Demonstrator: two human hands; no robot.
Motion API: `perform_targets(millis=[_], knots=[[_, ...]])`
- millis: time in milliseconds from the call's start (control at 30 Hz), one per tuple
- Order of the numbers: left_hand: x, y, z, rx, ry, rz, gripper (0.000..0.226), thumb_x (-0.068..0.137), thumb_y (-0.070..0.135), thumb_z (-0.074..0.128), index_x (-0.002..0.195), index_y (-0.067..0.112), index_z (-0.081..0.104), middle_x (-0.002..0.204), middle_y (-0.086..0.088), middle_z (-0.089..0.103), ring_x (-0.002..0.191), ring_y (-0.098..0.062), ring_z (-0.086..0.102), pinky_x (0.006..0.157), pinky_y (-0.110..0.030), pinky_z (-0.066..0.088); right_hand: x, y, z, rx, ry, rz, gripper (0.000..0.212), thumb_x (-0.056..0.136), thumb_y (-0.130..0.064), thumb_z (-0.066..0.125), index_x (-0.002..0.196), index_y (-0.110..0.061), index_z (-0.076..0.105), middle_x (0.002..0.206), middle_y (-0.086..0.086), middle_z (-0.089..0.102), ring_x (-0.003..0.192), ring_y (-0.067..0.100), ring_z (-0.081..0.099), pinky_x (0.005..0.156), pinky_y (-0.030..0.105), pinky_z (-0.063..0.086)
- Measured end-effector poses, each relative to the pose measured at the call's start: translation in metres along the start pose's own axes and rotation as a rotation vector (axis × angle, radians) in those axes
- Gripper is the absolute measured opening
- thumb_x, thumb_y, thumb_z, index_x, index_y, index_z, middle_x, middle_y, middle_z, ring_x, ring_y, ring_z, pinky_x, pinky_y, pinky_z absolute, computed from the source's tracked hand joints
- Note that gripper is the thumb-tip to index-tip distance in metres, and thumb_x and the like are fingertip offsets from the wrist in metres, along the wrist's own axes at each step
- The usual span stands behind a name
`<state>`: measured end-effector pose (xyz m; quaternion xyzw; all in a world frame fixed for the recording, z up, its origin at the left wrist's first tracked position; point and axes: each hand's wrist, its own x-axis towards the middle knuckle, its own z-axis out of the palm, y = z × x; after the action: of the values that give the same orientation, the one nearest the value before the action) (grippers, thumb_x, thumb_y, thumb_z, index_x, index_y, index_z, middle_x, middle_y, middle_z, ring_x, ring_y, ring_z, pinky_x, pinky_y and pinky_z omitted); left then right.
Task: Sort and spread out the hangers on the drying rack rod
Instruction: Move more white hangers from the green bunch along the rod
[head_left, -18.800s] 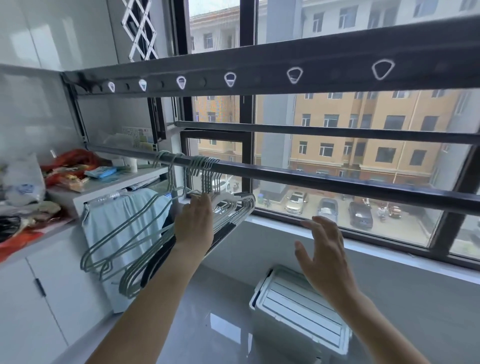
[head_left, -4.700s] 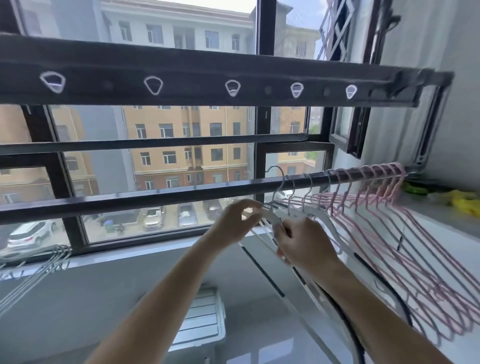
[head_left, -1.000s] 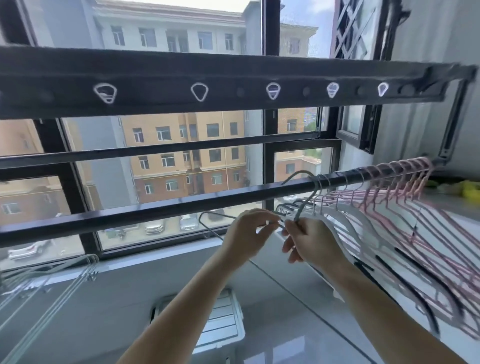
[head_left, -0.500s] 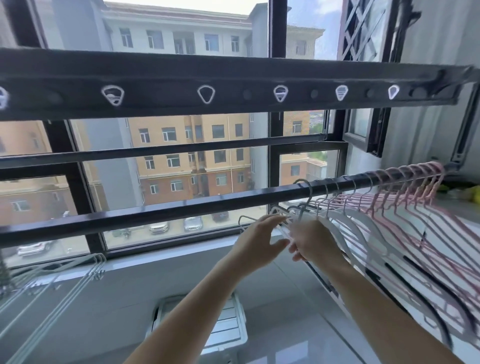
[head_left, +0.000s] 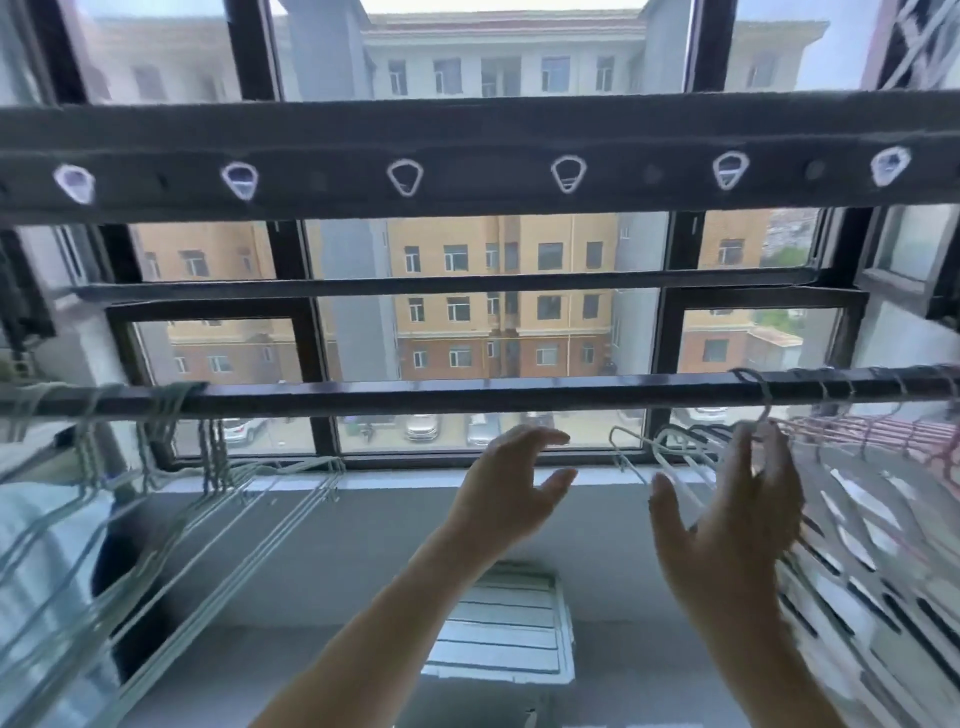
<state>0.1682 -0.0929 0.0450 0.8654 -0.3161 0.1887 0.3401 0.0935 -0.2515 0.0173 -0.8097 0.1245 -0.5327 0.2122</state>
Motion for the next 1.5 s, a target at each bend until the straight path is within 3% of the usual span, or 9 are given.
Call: perform_targets(millis=[100, 233, 467, 600, 800, 933, 1067, 1167, 1500], knots=[[-0.021, -0.03, -0.032, 0.181, 0.146, -0.096, 0.031, 0.085, 0.028, 0.06, 0.115, 0.02, 0.058, 0.115, 0.001, 0.061, 0.109, -0.014, 0.053, 0.097, -0.024, 0.037, -0.015, -0.019, 0.02, 0.108, -0.135, -0.07, 0.075, 0.078, -0.048, 0.038, 0.134, 0.001, 0.035, 0.146, 0.024, 0.025, 0.135, 0.028, 0.017, 0.107, 0.031, 0.011], [-0.055, -0.089, -0.078, 0.485, 0.353, -0.237, 0.022, 0.078, 0.019, 0.067, 0.098, 0.011, 0.061, 0.089, -0.008, 0.063, 0.086, -0.026, 0.06, 0.077, -0.036, 0.05, -0.029, -0.049, 0.048, 0.219, -0.323, -0.133, 0.07, 0.076, -0.048, 0.037, 0.129, -0.002, 0.043, 0.143, 0.021, 0.031, 0.132, 0.033, 0.025, 0.107, 0.035, 0.017], [-0.111, -0.122, -0.144, 0.945, 0.348, -0.612, 0.017, 0.079, 0.009, 0.06, 0.096, 0.012, 0.056, 0.091, -0.006, 0.059, 0.084, -0.024, 0.056, 0.063, -0.032, 0.048, -0.056, -0.099, 0.074, 0.382, -0.474, -0.271, 0.06, 0.073, -0.015, 0.075, 0.125, -0.001, 0.049, 0.136, 0.022, 0.039, 0.124, 0.027, 0.029, 0.1, 0.045, 0.032], [-0.122, -0.123, -0.153, 0.973, 0.334, -0.6, 0.019, 0.082, 0.003, 0.055, 0.097, 0.014, 0.058, 0.094, -0.004, 0.06, 0.082, -0.021, 0.059, 0.06, -0.028, 0.045, -0.068, -0.115, 0.081, 0.447, -0.517, -0.32, 0.059, 0.071, -0.014, 0.076, 0.123, -0.003, 0.051, 0.133, 0.022, 0.042, 0.122, 0.027, 0.03, 0.097, 0.047, 0.036], [-0.113, -0.123, -0.158, 1.004, 0.306, -0.599, 0.015, 0.068, 0.003, 0.072, 0.067, 0.017, 0.067, 0.066, -0.001, 0.06, 0.055, -0.016, 0.054, 0.039, -0.021, 0.034, -0.076, -0.105, 0.089, 0.395, -0.538, -0.355, 0.055, 0.075, -0.024, 0.07, 0.123, -0.006, 0.051, 0.132, 0.021, 0.041, 0.122, 0.028, 0.032, 0.098, 0.049, 0.037], [-0.096, -0.125, -0.157, 0.936, 0.372, -0.532, 0.012, 0.081, 0.011, 0.066, 0.073, 0.019, 0.068, 0.072, 0.001, 0.06, 0.046, -0.011, 0.045, 0.036, -0.017, 0.028, -0.074, -0.097, 0.088, 0.355, -0.546, -0.345, 0.056, 0.075, -0.027, 0.069, 0.124, -0.007, 0.051, 0.133, 0.018, 0.04, 0.123, 0.03, 0.035, 0.098, 0.05, 0.039], [-0.069, -0.12, -0.149, 0.954, 0.3, -0.509, 0.016, 0.083, 0.006, 0.059, 0.074, 0.018, 0.065, 0.065, 0.003, 0.056, 0.051, -0.014, 0.052, 0.044, -0.022, 0.045, -0.071, -0.092, 0.084, 0.339, -0.532, -0.348, 0.054, 0.077, -0.029, 0.067, 0.125, -0.008, 0.051, 0.135, 0.016, 0.04, 0.123, 0.025, 0.031, 0.099, 0.044, 0.035], [-0.052, -0.115, -0.134, 0.908, 0.23, -0.505, 0.022, 0.077, -0.003, 0.051, 0.064, 0.015, 0.05, 0.055, 0.004, 0.043, 0.055, -0.02, 0.05, 0.05, -0.026, 0.04, -0.071, -0.088, 0.081, 0.332, -0.549, -0.352, 0.058, 0.073, -0.024, 0.074, 0.125, -0.009, 0.051, 0.135, 0.016, 0.041, 0.123, 0.023, 0.032, 0.098, 0.041, 0.035], [-0.051, -0.122, -0.058, 0.775, 0.047, -0.373, 0.017, 0.079, 0.004, 0.052, 0.071, 0.018, 0.056, 0.069, 0.001, 0.063, 0.069, -0.023, 0.062, 0.053, -0.028, 0.038, -0.07, -0.049, 0.076, 0.213, -0.644, -0.238, 0.059, 0.08, -0.032, 0.066, 0.132, -0.012, 0.046, 0.139, 0.009, 0.038, 0.131, 0.023, 0.03, 0.106, 0.037, 0.031]])
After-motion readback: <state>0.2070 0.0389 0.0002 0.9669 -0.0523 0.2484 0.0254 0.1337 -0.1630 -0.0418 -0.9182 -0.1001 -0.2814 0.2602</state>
